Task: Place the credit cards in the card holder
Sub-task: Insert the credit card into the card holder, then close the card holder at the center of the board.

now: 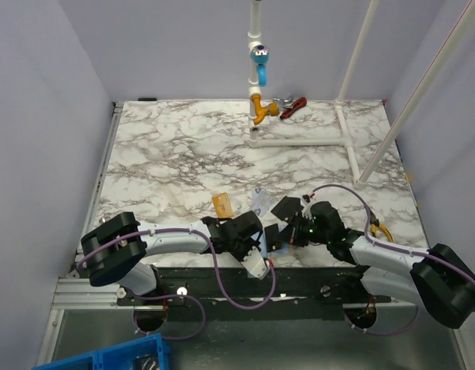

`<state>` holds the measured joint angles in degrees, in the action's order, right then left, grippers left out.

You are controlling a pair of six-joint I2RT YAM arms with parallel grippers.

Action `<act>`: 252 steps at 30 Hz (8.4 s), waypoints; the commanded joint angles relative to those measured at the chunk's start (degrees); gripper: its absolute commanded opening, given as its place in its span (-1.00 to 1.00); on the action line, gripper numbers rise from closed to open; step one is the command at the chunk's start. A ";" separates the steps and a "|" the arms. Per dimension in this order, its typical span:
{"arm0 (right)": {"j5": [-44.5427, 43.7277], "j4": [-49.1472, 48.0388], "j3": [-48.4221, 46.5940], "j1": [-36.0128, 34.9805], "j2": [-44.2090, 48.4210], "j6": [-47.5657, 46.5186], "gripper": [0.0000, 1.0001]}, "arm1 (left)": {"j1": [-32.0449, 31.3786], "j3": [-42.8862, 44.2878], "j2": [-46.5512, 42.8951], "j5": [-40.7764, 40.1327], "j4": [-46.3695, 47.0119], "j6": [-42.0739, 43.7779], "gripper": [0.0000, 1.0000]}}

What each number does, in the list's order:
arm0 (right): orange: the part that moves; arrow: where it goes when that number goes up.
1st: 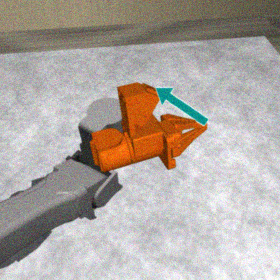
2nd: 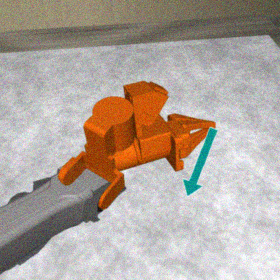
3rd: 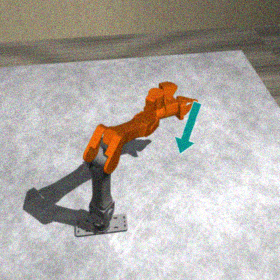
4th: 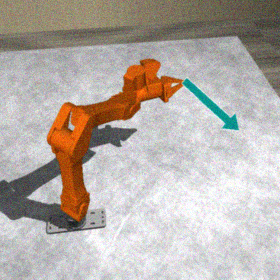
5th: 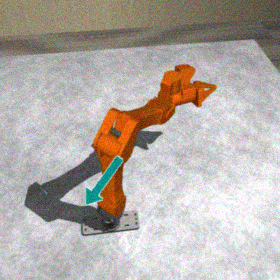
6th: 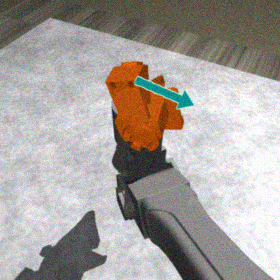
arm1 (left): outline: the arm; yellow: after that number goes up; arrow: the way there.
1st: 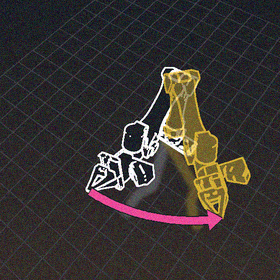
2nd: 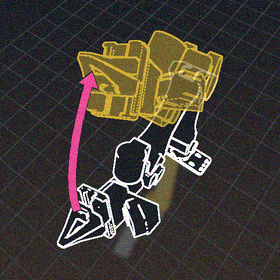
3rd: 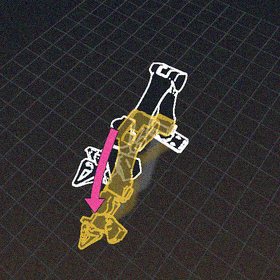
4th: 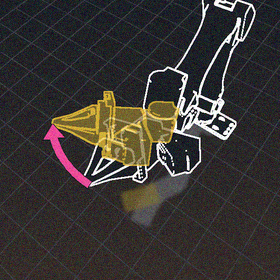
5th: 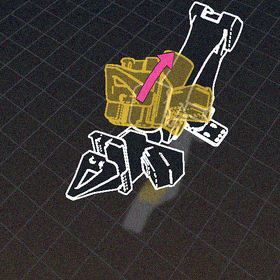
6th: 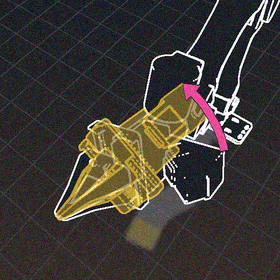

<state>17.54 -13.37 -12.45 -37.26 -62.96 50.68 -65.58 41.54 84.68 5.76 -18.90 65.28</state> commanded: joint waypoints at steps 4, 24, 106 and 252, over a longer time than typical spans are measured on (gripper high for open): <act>2.02 -10.00 3.62 1.53 -1.35 2.76 -0.99 | -0.95 -0.84 1.53 0.49 -0.26 -1.15 -0.82; 9.19 -22.83 8.69 5.70 -4.71 6.33 -0.99 | -1.33 -1.13 0.78 -1.93 2.74 -4.11 -0.74; 12.44 -10.85 3.91 1.52 -15.83 1.40 -0.99 | -2.66 0.87 2.59 -4.46 1.49 -8.23 -1.00; -6.15 32.09 -1.35 -6.71 13.71 13.18 0.60 | 0.11 3.68 5.87 4.99 4.37 -13.99 -0.88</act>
<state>12.01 21.37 -16.34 -44.03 -47.42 64.27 -64.64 42.81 86.54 10.76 -14.63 48.82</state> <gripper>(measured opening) 0.815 0.066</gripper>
